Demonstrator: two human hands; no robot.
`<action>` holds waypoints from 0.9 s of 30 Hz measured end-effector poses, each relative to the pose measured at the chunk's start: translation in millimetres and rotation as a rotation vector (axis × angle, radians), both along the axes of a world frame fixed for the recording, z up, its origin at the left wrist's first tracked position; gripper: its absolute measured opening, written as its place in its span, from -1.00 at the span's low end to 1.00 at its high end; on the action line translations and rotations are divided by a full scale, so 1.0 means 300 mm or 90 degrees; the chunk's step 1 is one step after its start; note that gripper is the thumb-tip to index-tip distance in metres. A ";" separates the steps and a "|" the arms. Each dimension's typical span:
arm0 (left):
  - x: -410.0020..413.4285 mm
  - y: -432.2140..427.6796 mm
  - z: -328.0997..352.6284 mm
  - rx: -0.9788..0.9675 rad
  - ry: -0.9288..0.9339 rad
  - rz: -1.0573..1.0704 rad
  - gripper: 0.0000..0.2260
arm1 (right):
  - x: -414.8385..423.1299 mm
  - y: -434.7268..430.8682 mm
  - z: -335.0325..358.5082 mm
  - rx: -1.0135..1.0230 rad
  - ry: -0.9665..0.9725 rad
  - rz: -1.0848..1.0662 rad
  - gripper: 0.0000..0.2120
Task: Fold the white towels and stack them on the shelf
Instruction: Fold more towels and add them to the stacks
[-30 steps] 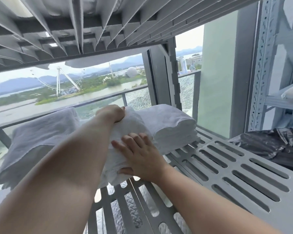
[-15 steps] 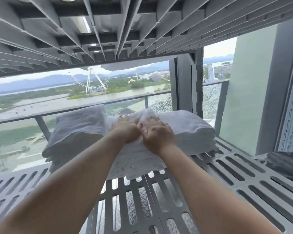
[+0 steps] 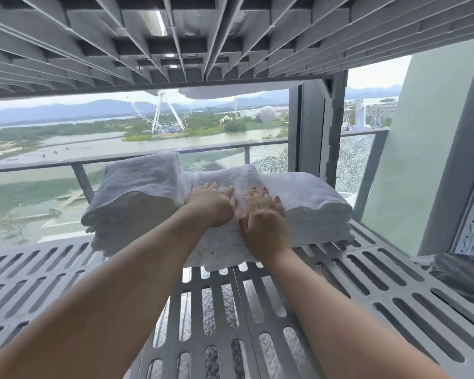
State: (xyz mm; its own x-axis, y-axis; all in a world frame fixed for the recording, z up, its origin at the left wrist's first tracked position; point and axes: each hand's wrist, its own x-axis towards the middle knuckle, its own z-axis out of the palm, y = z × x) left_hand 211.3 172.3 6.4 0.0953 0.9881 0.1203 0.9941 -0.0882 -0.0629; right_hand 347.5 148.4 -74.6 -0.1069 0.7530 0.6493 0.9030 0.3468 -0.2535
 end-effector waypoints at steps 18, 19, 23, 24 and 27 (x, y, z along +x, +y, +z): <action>0.021 0.253 0.031 -0.006 -0.037 -0.015 -0.19 | -0.038 -0.098 -0.098 -0.031 -0.129 0.062 0.07; 0.016 0.256 0.031 -0.005 -0.032 -0.017 -0.19 | -0.046 -0.090 -0.101 -0.039 -0.131 0.056 0.05; 0.019 0.265 0.024 0.001 -0.020 -0.014 -0.17 | -0.064 -0.070 -0.135 -0.048 -0.147 0.020 0.04; 0.014 0.266 0.023 -0.003 -0.023 -0.015 -0.18 | -0.066 -0.068 -0.138 -0.052 -0.147 0.020 0.04; 0.002 0.262 0.022 -0.013 -0.023 -0.028 -0.18 | -0.061 -0.075 -0.129 -0.069 -0.147 0.029 0.04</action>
